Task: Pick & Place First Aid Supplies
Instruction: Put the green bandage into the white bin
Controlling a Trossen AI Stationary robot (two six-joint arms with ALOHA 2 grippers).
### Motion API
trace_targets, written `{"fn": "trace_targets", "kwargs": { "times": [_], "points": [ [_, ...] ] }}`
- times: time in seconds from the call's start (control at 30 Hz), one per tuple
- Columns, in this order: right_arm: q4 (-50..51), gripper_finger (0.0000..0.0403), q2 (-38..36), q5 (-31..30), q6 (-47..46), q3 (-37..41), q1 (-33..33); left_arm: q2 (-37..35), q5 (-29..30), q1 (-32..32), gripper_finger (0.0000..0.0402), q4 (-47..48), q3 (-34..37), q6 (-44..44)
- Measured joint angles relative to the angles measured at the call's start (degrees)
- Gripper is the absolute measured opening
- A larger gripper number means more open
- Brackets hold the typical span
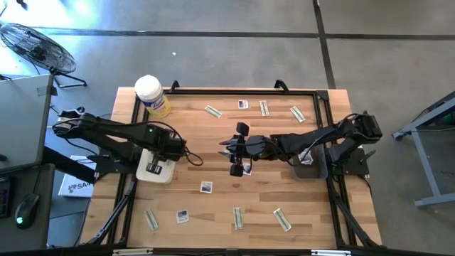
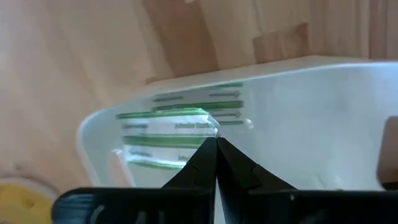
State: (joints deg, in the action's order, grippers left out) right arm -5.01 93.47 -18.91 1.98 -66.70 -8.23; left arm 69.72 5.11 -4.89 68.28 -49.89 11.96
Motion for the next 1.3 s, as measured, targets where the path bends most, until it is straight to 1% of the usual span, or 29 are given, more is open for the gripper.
{"fn": "trace_targets", "kwargs": {
  "times": [0.1,0.27,0.43,0.6,0.67,0.8,0.93,1.07,1.23,1.3],
  "points": [
    [0.36,0.0138,0.00,0.02,0.00,0.00,0.24,2.60,-1.36,0.00,0.0000,-1.35,0.03,-0.10],
    [2.22,0.0138,0.00,-0.17,-0.42,0.00,0.44,6.74,-3.02,-0.11,0.0000,-1.05,0.03,1.31],
    [2.26,0.0138,0.00,-0.16,-0.44,0.00,0.39,9.06,-3.51,-0.26,0.0000,-2.64,0.05,2.20],
    [2.38,0.0138,0.00,-0.18,-0.48,0.00,0.39,10.26,-2.74,-2.87,0.0000,-4.71,0.05,5.70],
    [2.35,0.0138,0.00,-0.18,-0.53,0.00,0.39,10.74,-1.42,-4.09,0.0000,-4.56,0.05,5.82],
    [2.34,0.0138,0.00,-0.18,-0.66,0.00,0.39,10.75,-1.26,-5.35,0.0000,-4.65,0.05,4.75],
    [2.25,0.0138,0.00,-0.18,-0.66,0.00,0.39,10.79,-1.28,-5.29,0.0003,-4.79,0.05,4.35],
    [2.25,0.0138,-0.01,-0.18,-0.69,0.00,0.39,10.79,-1.36,-5.27,0.0016,-6.04,1.07,4.31],
    [2.25,0.0138,-0.02,-0.18,-0.70,0.00,0.39,10.79,-0.89,-5.27,0.0050,-5.93,2.24,3.54],
    [2.25,0.0138,-0.02,-0.18,-0.70,0.00,0.39,10.79,0.51,-5.27,0.0064,-6.26,2.24,2.25]
  ]
}}
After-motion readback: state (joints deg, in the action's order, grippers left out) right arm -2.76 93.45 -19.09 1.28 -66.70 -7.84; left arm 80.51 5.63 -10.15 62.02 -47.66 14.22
